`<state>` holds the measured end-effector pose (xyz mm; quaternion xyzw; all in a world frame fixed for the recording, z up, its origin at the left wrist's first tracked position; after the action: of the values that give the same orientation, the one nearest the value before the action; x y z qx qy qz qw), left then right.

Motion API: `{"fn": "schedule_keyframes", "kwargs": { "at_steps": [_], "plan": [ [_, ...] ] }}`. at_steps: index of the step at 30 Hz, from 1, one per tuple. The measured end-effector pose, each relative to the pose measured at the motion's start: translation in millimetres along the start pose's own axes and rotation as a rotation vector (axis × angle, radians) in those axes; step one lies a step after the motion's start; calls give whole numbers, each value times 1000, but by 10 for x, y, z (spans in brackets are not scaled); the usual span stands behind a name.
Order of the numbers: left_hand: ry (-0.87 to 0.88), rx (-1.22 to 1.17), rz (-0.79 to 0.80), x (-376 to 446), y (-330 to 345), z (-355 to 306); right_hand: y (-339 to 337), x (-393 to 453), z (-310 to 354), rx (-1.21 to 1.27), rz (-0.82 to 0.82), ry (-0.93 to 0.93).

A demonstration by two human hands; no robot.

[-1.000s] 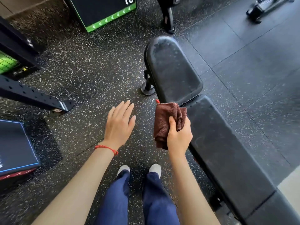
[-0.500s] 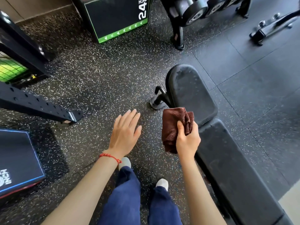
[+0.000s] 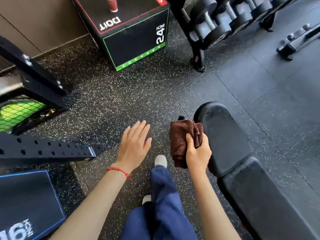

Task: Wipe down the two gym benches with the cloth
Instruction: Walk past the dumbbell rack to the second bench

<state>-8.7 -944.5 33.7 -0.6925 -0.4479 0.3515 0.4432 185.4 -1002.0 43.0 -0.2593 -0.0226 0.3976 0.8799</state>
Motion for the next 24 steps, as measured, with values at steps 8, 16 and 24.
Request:
{"fn": "schedule_keyframes", "kwargs": {
  "at_steps": [8, 16, 24],
  "plan": [
    [7, 62, 9, 1148, -196, 6, 394, 1027, 435, 27, 52, -5],
    [81, 104, 20, 2112, -405, -91, 581, 1840, 831, 42, 51, 27],
    [254, 101, 15, 3280, -478, -319, 678, 2580, 1111, 43, -43, 29]
  ]
}}
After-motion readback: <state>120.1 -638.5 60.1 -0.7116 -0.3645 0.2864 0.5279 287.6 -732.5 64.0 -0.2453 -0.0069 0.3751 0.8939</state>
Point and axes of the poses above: each hand's wrist, its own x-axis towards the middle knuckle, its own y-axis out of the palm, z = x × y, the point moved 4 cm from there along x, towards the middle knuckle, and after that the axes turned 4 degrees about -y, right-handed, at the moved point
